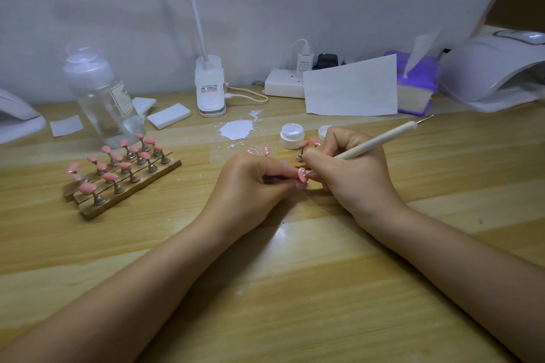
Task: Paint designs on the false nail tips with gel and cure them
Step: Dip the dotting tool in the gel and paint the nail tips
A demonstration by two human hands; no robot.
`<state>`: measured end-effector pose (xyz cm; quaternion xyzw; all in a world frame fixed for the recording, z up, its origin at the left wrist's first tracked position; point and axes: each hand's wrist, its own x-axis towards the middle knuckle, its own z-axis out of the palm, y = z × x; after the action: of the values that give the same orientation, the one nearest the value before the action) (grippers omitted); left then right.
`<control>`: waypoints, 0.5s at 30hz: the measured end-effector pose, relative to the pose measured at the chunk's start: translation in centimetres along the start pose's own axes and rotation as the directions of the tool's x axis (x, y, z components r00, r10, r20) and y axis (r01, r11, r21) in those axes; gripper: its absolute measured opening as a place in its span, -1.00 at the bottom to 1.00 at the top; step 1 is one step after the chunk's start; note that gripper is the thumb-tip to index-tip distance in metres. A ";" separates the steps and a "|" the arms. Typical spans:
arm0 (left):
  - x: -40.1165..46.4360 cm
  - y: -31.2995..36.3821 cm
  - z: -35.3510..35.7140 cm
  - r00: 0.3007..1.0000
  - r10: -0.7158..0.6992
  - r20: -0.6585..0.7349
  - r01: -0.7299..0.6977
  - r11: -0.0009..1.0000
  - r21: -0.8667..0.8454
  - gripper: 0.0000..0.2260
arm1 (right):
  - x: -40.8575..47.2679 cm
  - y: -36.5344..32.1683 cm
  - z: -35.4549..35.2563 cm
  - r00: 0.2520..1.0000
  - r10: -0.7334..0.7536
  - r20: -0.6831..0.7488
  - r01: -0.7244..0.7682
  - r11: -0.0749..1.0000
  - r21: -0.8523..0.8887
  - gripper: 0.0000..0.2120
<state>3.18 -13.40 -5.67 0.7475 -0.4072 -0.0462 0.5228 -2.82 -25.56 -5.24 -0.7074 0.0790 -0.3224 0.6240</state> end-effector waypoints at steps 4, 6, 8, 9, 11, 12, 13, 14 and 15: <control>0.0 -0.1 0.0 1.000 0.004 0.001 -0.004 1.000 0.004 -0.86 | 0.0 0.0 0.0 1.000 -0.003 0.002 0.003 1.000 0.000 -0.61; 0.0 -0.1 0.1 1.000 0.006 0.002 -0.006 1.000 0.003 -0.85 | 0.0 0.1 0.0 1.000 -0.008 0.004 0.008 1.000 -0.007 -0.61; 0.0 -0.1 0.1 1.000 0.010 0.003 -0.010 1.000 0.003 -0.85 | 0.0 0.1 0.0 1.000 -0.009 -0.004 0.009 1.000 -0.005 -0.61; 0.0 -0.1 0.0 1.000 0.013 0.003 -0.013 1.000 0.007 -0.85 | 0.1 0.1 -0.1 1.000 -0.011 -0.003 0.011 1.000 -0.004 -0.61; 0.1 -0.1 0.1 1.000 0.017 0.007 -0.017 1.000 0.015 -0.85 | 0.1 0.2 -0.1 1.000 -0.015 0.005 0.015 1.000 0.002 -0.61; 0.1 -0.1 0.1 1.000 0.018 0.006 -0.018 1.000 0.016 -0.85 | 0.1 0.1 -0.1 1.000 -0.014 0.006 0.014 1.000 0.007 -0.61; 0.1 -0.2 0.1 1.000 0.020 0.004 -0.020 1.000 0.016 -0.85 | 0.1 0.2 -0.1 1.000 -0.012 0.000 0.012 1.000 0.014 -0.60; 0.1 -0.2 0.1 1.000 0.021 0.002 -0.021 1.000 0.015 -0.85 | 0.1 0.2 -0.1 1.000 -0.012 -0.008 0.012 1.000 0.021 -0.60; 0.1 -0.2 0.1 1.000 0.020 0.001 -0.020 1.000 0.014 -0.85 | 0.1 0.2 -0.1 1.000 -0.012 -0.012 0.012 1.000 0.025 -0.60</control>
<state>3.29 -13.49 -5.82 0.7469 -0.4153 -0.0384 0.5178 -2.72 -25.70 -5.36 -0.6979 0.0743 -0.3314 0.6305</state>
